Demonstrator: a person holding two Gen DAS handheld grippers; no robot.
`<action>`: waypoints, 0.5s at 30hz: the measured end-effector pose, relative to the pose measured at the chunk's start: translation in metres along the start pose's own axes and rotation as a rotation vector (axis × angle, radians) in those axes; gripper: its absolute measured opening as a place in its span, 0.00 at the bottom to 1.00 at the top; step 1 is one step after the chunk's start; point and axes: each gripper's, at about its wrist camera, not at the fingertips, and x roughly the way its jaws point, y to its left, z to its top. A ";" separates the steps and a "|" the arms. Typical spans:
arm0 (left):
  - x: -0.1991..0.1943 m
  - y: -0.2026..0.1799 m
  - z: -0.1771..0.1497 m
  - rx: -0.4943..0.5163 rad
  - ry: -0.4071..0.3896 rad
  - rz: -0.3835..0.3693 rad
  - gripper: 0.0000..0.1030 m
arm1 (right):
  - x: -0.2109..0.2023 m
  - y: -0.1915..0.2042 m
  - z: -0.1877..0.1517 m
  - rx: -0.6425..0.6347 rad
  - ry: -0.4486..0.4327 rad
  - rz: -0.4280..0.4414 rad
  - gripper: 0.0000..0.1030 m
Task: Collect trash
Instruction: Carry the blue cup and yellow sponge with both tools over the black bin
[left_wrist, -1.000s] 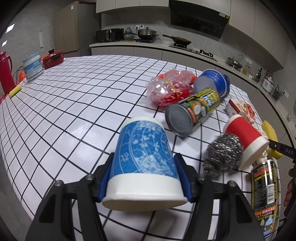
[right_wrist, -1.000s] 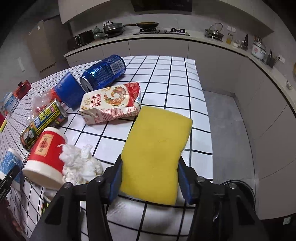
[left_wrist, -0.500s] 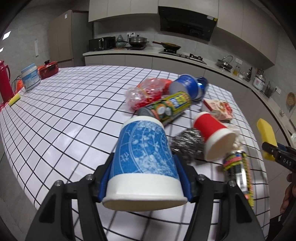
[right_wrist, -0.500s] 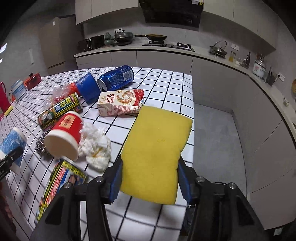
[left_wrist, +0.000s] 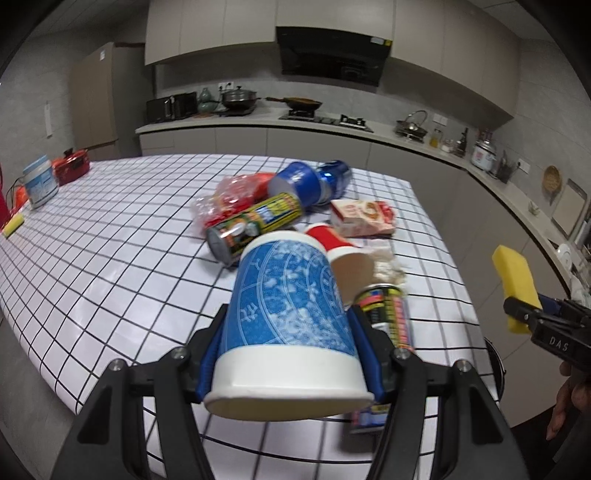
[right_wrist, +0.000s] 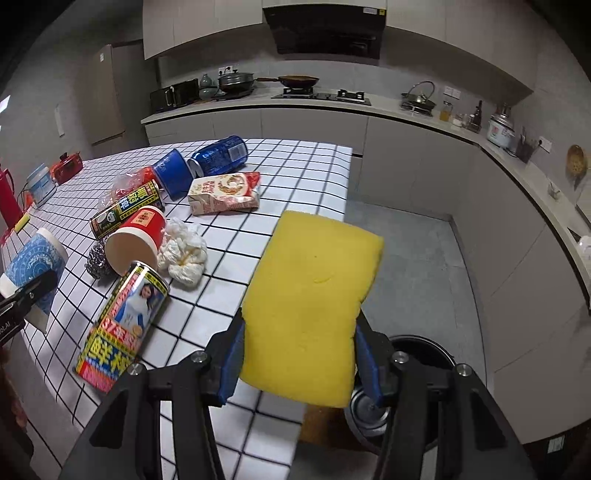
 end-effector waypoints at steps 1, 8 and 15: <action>-0.001 -0.003 0.000 0.004 -0.004 -0.010 0.61 | -0.003 -0.003 -0.002 0.004 -0.002 -0.005 0.54; -0.005 -0.033 -0.003 0.041 -0.010 -0.059 0.61 | -0.023 -0.028 -0.013 0.036 -0.015 -0.032 0.54; -0.006 -0.076 -0.005 0.083 -0.009 -0.095 0.61 | -0.037 -0.069 -0.027 0.078 -0.025 -0.049 0.54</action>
